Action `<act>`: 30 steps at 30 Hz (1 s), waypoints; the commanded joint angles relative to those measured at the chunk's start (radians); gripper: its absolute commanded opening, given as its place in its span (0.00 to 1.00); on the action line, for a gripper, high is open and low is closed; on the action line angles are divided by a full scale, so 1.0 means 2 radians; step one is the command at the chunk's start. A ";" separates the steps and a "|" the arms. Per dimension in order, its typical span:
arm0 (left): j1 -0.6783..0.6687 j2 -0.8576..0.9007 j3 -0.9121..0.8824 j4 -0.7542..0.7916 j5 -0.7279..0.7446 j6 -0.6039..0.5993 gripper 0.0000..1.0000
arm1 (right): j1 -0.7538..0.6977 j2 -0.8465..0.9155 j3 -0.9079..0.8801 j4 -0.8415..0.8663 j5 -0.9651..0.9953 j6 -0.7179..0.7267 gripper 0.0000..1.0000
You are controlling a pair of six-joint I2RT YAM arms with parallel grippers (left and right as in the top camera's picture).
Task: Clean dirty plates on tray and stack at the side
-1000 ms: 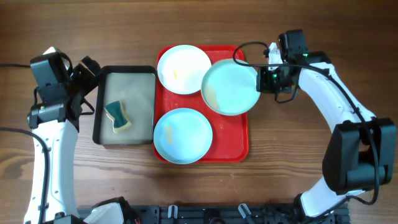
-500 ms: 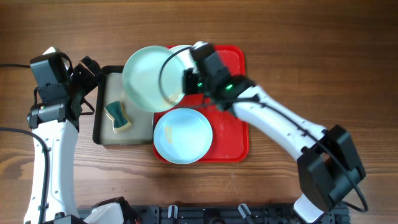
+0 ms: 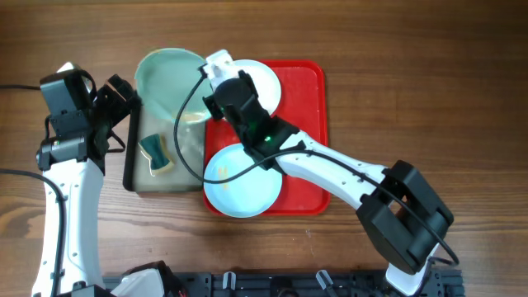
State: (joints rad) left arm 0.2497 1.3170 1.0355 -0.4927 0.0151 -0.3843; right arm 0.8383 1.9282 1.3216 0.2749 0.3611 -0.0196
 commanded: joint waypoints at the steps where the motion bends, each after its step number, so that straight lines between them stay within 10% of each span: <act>1: 0.002 0.001 0.006 0.002 -0.006 -0.007 1.00 | 0.007 0.000 0.009 0.043 0.019 -0.153 0.04; 12: 0.002 0.001 0.006 0.002 -0.006 -0.006 1.00 | 0.060 0.000 0.009 0.188 -0.062 -0.549 0.04; 20: 0.002 0.001 0.006 0.002 -0.006 -0.006 1.00 | 0.060 0.000 0.009 0.198 -0.082 -0.577 0.04; 24: 0.002 0.001 0.006 0.002 -0.006 -0.007 1.00 | 0.058 0.000 0.009 0.194 -0.079 -0.484 0.04; 30: 0.002 0.001 0.006 0.002 -0.006 -0.006 1.00 | 0.008 0.000 0.009 0.061 -0.076 -0.037 0.04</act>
State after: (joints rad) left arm 0.2497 1.3170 1.0355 -0.4938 0.0124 -0.3836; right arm 0.9112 1.9285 1.3258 0.4664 0.2199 -0.6025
